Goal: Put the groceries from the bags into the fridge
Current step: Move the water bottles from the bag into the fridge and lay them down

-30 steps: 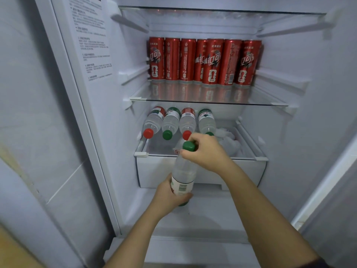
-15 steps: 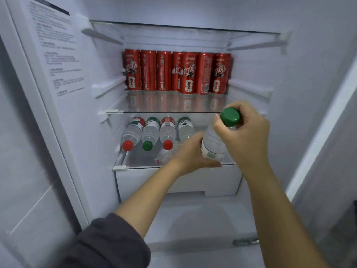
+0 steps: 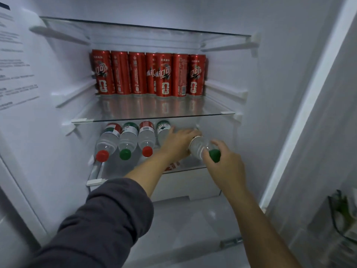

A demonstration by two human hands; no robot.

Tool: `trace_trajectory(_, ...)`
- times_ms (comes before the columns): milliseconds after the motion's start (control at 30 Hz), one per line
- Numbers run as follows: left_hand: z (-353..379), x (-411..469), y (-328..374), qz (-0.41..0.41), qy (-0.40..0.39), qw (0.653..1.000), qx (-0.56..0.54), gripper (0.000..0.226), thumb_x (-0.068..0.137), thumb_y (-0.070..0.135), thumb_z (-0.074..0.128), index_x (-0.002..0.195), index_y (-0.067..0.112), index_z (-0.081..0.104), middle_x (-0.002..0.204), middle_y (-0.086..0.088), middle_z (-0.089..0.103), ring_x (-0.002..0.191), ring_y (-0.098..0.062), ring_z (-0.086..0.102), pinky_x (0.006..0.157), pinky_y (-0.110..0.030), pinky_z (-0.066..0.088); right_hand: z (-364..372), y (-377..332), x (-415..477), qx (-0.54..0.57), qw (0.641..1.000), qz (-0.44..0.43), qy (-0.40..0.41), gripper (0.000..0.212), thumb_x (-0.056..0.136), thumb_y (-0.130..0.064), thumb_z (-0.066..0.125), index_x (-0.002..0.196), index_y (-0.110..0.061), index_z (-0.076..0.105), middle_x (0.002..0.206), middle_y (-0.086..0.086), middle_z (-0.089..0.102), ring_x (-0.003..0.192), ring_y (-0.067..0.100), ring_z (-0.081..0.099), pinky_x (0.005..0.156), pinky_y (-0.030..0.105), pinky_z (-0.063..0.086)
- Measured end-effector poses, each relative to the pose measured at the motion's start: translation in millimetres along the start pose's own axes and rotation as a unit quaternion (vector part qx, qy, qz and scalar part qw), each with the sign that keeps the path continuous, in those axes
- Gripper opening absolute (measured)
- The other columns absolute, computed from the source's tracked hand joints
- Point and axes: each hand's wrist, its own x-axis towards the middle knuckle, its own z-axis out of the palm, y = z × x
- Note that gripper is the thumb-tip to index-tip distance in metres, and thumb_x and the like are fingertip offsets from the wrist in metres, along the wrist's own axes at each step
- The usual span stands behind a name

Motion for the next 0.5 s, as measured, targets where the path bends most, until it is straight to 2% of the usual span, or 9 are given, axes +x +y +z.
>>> trace_trajectory(67,0.4,-0.1,-5.1,-0.019,-0.019,1.000,0.000,0.066,0.079,0.018,0.073,0.136,0.034,0.045,0.139,0.008,0.052,0.130,-0.019,0.046,0.109,-0.061,0.024,10.1,5.0,2.0,-0.015,0.999,0.014,-0.035,0.047,0.095,-0.041,0.055,0.140,-0.028,0.050,0.097,0.007,0.067,0.082,0.023,0.056,0.065,0.030,0.039)
trace_trajectory(133,-2.2,-1.3,-10.6,-0.043,-0.050,0.998,0.011,0.071,0.080,0.018,0.070,0.143,0.030,0.038,0.146,0.004,0.044,0.136,-0.023,0.037,0.110,-0.062,0.020,23.8,9.2,6.3,-0.009,0.998,0.022,-0.056,0.050,0.096,-0.042,0.053,0.144,-0.030,0.045,0.103,0.009,0.068,0.088,0.026,0.059,0.069,0.032,0.044)
trace_trajectory(200,-3.4,-2.8,-20.0,-0.069,-0.065,0.995,0.031,0.071,0.083,0.030,0.067,0.145,0.026,0.033,0.150,0.001,0.039,0.139,-0.026,0.030,0.112,-0.062,0.014,39.4,12.0,13.9,-0.001,0.997,0.018,-0.070,0.052,0.096,-0.042,0.052,0.146,-0.029,0.043,0.106,0.008,0.068,0.085,0.023,0.058,0.069,0.032,0.048)
trace_trajectory(300,-9.9,-10.1,-38.1,-0.117,-0.123,0.984,0.052,0.082,0.085,0.056,0.057,0.150,0.020,0.023,0.159,-0.004,0.020,0.147,-0.030,0.014,0.114,-0.064,0.008,61.8,11.6,29.3,0.017,0.995,0.030,-0.092,0.051,0.098,-0.038,0.050,0.146,-0.022,0.042,0.101,0.009,0.067,0.078,0.019,0.056,0.060,0.029,0.045)
trace_trajectory(400,-21.1,-20.5,-49.2,-0.109,-0.169,0.978,0.064,0.090,0.085,0.066,0.049,0.154,0.020,0.015,0.163,-0.003,0.001,0.150,-0.026,0.004,0.115,-0.061,0.005,81.4,9.1,46.4,-0.007,0.994,0.027,-0.107,0.052,0.098,-0.037,0.048,0.146,-0.018,0.039,0.100,0.011,0.067,0.086,0.026,0.062,0.068,0.035,0.052)
trace_trajectory(500,-31.0,-25.5,-54.4,-0.097,-0.188,0.976,0.060,0.097,0.084,0.072,0.046,0.156,0.021,0.006,0.163,0.001,-0.006,0.150,-0.020,0.003,0.116,-0.059,0.003,93.9,1.0,61.7,-0.052,0.990,0.023,-0.132,0.043,0.099,-0.033,0.047,0.137,-0.013,0.044,0.104,0.014,0.065,0.090,0.031,0.062,0.067,0.035,0.049)
